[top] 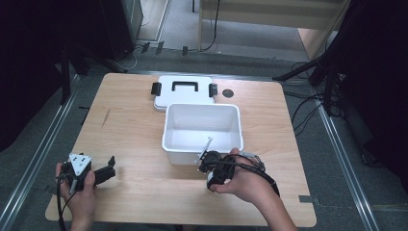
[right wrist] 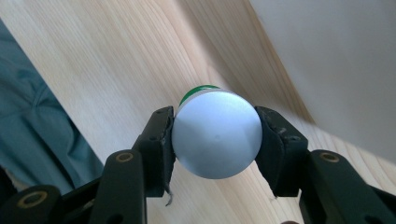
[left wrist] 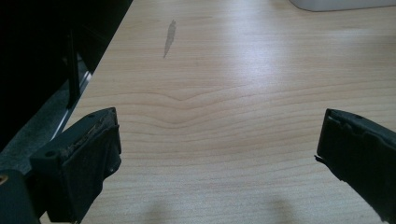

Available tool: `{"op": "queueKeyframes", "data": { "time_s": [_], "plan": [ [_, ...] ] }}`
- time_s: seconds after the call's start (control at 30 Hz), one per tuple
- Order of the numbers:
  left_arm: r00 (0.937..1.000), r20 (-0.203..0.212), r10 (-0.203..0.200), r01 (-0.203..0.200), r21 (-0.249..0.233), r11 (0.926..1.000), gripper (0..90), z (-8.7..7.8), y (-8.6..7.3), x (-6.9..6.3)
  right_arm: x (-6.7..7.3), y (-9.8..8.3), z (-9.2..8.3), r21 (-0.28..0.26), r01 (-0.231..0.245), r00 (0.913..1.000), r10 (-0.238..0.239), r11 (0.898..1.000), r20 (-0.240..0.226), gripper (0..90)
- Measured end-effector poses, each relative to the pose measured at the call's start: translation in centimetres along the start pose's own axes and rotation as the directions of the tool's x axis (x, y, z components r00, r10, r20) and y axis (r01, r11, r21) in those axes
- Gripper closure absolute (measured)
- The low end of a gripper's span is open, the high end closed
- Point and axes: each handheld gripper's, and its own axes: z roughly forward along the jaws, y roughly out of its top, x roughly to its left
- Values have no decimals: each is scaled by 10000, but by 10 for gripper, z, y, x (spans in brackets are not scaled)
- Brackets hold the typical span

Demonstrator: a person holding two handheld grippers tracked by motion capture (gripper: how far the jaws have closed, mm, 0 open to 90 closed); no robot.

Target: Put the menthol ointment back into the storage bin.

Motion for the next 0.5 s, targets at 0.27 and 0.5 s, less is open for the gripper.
{"op": "queueKeyframes", "data": {
  "time_s": [0.27,0.5],
  "plan": [
    [10000,-18,23,-23,-4,10000,1,0,0,-1,-23,-26,-20,-162,-569,9984,569,9982,3,517],
    [10000,-14,53,-53,5,10000,1,0,0,-1,-45,-51,-34,-93,-1124,9936,1124,9936,59,517]
  ]
}}
